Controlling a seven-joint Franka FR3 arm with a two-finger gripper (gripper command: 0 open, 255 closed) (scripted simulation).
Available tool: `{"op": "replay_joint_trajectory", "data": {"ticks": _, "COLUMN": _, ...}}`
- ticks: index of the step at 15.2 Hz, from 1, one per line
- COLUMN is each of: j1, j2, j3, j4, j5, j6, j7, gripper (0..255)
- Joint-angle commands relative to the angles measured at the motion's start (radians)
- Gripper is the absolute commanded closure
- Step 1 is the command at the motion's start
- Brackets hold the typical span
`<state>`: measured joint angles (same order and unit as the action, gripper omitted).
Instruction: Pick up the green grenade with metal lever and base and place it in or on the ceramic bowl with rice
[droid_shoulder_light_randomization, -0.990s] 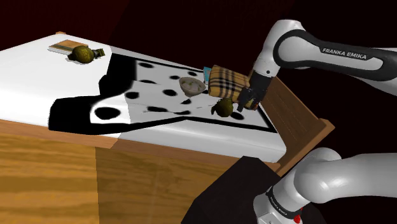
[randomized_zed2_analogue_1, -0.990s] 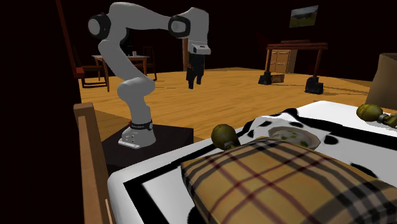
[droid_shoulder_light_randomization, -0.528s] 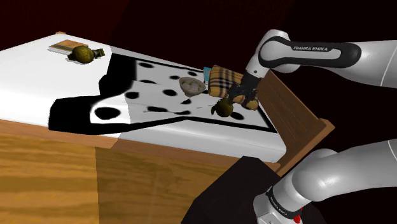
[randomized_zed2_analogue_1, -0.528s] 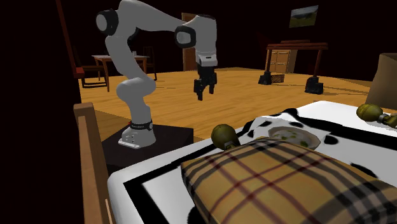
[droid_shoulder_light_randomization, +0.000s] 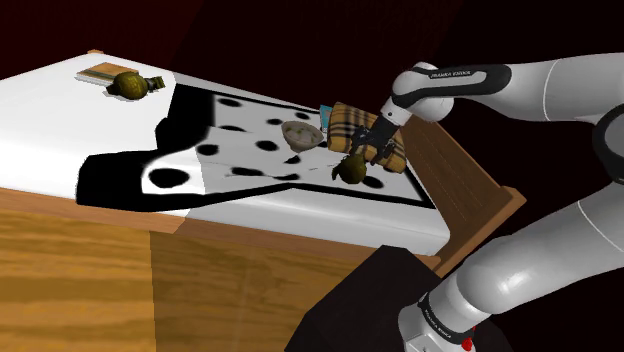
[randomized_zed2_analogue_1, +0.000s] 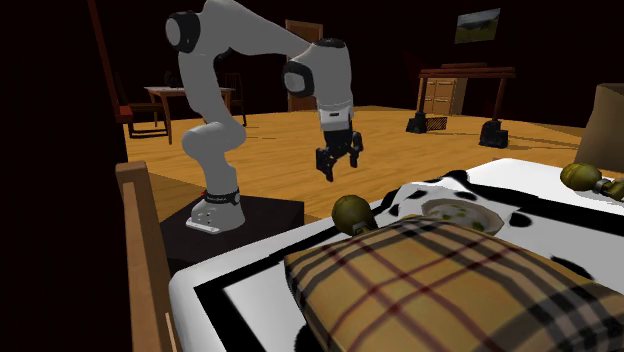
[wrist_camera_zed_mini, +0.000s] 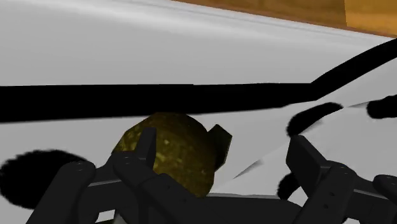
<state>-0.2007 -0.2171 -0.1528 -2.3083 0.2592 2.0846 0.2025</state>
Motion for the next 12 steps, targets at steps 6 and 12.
{"op": "replay_joint_trajectory", "data": {"ticks": 6, "j1": -0.052, "j2": 0.200, "j3": -0.082, "j4": 0.094, "j5": 0.163, "j6": 0.123, "j7": -0.018, "gripper": 0}}
{"op": "replay_joint_trajectory", "data": {"ticks": 12, "j1": -0.091, "j2": 0.331, "j3": -0.111, "j4": 0.158, "j5": 0.297, "j6": 0.185, "j7": -0.046, "gripper": 0}}
